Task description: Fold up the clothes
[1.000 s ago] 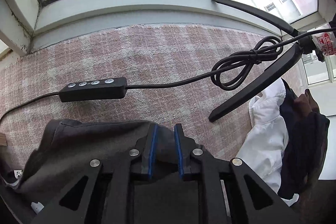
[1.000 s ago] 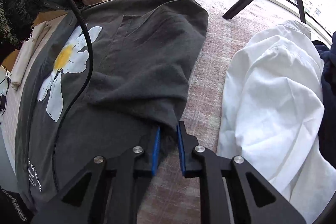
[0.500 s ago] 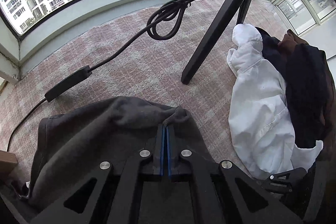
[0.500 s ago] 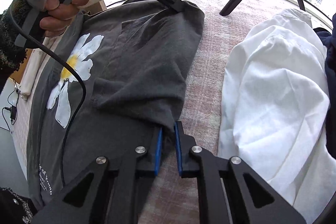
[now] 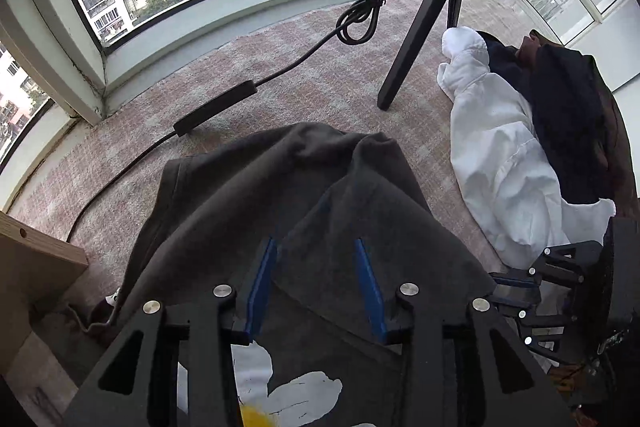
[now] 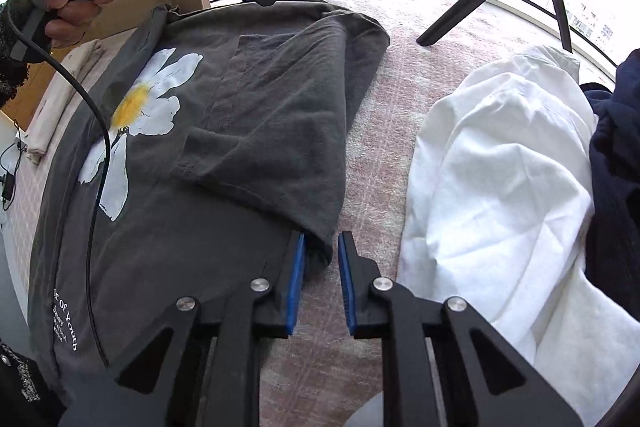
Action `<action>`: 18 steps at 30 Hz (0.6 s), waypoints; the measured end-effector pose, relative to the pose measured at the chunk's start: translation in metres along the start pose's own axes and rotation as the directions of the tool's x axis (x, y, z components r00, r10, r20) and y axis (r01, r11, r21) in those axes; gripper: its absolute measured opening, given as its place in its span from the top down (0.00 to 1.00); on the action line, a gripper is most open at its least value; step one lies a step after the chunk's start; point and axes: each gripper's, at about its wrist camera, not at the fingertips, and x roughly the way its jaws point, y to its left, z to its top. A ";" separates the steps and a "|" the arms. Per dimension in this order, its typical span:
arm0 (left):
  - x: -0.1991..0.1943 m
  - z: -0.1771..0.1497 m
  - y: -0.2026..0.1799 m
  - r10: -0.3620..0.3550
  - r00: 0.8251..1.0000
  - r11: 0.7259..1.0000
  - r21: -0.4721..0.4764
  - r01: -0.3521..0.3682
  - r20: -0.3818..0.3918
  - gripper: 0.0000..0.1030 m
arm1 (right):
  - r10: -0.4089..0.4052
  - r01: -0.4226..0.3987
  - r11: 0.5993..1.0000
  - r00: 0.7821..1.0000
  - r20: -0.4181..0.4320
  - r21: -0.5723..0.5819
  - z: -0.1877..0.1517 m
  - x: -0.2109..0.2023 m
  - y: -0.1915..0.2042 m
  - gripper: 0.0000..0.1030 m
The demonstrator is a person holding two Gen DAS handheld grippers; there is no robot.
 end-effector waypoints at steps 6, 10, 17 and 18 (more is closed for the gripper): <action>0.045 -0.015 -0.007 0.096 0.994 0.995 0.008 -0.096 -0.044 0.64 | -0.005 0.005 1.000 1.000 -0.020 -0.004 -0.001 0.006 0.000 0.83; 0.053 -0.014 -0.010 0.105 0.994 0.994 0.006 -0.105 -0.031 0.65 | -0.006 0.006 1.000 1.000 -0.024 -0.004 -0.001 0.006 0.000 0.83; 0.043 -0.009 0.000 0.177 0.984 0.984 -0.015 -0.177 0.004 0.92 | -0.019 0.019 1.000 0.999 -0.028 -0.009 -0.001 0.005 0.001 0.83; 0.038 -0.011 0.003 0.190 0.982 0.981 -0.029 -0.190 0.010 0.91 | -0.020 0.019 1.000 0.999 -0.029 -0.011 -0.001 0.005 0.001 0.83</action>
